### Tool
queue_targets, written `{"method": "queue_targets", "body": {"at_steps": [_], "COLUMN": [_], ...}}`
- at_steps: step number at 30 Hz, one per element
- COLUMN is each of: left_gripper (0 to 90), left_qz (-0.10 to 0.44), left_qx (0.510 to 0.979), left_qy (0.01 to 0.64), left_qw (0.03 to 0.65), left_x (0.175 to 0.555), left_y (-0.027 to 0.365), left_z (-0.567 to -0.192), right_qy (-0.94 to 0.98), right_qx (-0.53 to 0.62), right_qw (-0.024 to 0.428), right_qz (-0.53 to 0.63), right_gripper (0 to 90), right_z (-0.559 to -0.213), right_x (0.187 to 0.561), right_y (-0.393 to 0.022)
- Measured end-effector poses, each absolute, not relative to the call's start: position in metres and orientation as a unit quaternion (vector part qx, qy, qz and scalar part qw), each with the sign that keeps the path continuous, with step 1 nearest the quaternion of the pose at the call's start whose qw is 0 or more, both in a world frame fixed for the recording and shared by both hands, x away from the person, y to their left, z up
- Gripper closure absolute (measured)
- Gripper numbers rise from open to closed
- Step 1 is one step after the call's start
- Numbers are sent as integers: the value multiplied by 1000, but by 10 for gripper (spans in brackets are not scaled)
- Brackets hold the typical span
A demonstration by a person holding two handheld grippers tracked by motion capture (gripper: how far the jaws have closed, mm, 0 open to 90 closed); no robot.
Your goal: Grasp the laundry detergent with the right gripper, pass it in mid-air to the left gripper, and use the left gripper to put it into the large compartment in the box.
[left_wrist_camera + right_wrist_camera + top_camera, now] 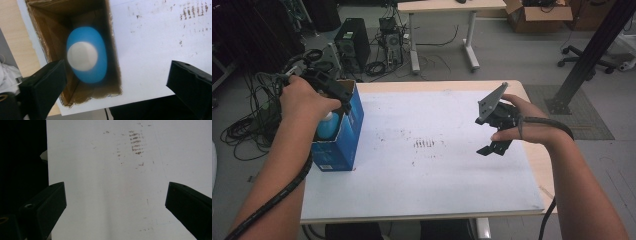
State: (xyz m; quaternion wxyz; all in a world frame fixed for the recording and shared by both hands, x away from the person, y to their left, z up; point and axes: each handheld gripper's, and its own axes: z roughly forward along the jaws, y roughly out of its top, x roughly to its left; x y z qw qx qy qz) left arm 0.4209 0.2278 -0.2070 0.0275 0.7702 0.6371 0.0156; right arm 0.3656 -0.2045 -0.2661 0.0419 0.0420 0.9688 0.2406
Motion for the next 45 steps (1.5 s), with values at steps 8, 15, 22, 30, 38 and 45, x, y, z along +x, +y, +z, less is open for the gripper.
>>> {"method": "queue_targets", "body": {"at_steps": [8,15,22,30,38,45], "left_gripper": [2,2,2,2,2,1], "left_qz": [29,15,9,5,0,-9], "left_qx": [808,866,948,987,998,999], "left_qy": [587,498,318,157,64,35], "left_qw": [27,35,32,34,8,13], "left_x": [418,410,391,371,362,362], "left_y": [204,166,118,89,79,75], "left_z": [-200,-198,-201,-204,-209,-209], "right_qy": [968,969,971,973,977,981], "right_qx": [42,34,38,36,37,38], "right_qw": [45,47,45,45,39,35], "right_qz": [241,242,230,222,204,185], "right_gripper": [35,35,35,34,36,36], "right_z": [-265,-263,-261,-256,-256,-252], "right_x": [364,363,364,366,367,370], "right_y": [-208,-206,-205,-200,-194,-187]}}
